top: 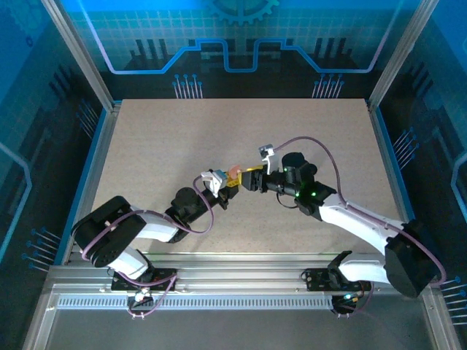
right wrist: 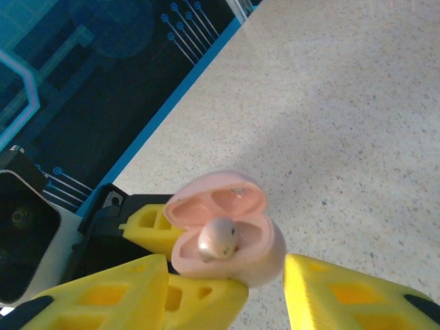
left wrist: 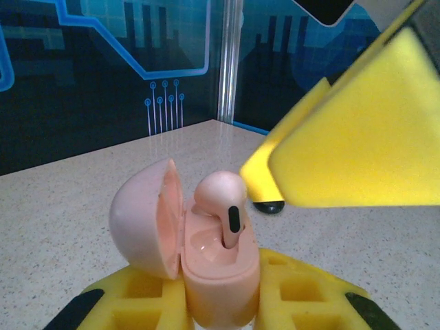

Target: Insert the wireless bluetooth earbuds into the charging case

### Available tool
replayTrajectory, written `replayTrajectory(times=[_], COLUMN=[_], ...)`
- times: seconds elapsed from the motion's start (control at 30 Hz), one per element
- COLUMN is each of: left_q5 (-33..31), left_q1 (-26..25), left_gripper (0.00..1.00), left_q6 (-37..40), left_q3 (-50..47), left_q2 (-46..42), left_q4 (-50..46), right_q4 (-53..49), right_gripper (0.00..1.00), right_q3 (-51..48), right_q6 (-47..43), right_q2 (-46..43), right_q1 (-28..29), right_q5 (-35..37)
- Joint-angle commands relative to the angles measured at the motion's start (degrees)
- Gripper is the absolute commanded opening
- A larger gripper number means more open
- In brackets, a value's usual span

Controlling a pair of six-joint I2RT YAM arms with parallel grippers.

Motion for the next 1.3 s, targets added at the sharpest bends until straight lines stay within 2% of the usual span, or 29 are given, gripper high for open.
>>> replayTrajectory(times=[0.0,0.13,0.2,0.4,1.27], left_q5=[0.17,0.2,0.15,0.23,-0.1], left_q1=[-0.28,-0.21,-0.28,-0.23,-0.3], left_gripper=[0.12,0.12,0.12,0.12,0.12], left_q6=[0.65,1.36,1.65,1.75,2.09], left_q3=[-0.37,-0.43,-0.46,-0.52,-1.12], left_q2=[-1.76,-2.83,-3.1,-3.66,-4.76], left_q4=[2.51,0.6,0.11,-0.52,-0.8], right_q4=[-12.15,-27.58,-30.94,-29.23,-23.81], right_gripper=[0.52,0.53,0.53,0.49,0.33], right_q3=[4.53,10.65,12.26,12.95,20.38], right_q6=[2.97,10.28,11.66,13.57,12.72], right_q2=[-2.94,-2.14,-1.49,-1.75,6.34], right_q1=[-0.9,-0.95,-0.67,1.46,0.64], right_q5=[1.95,1.76,0.16,-1.17,-6.13])
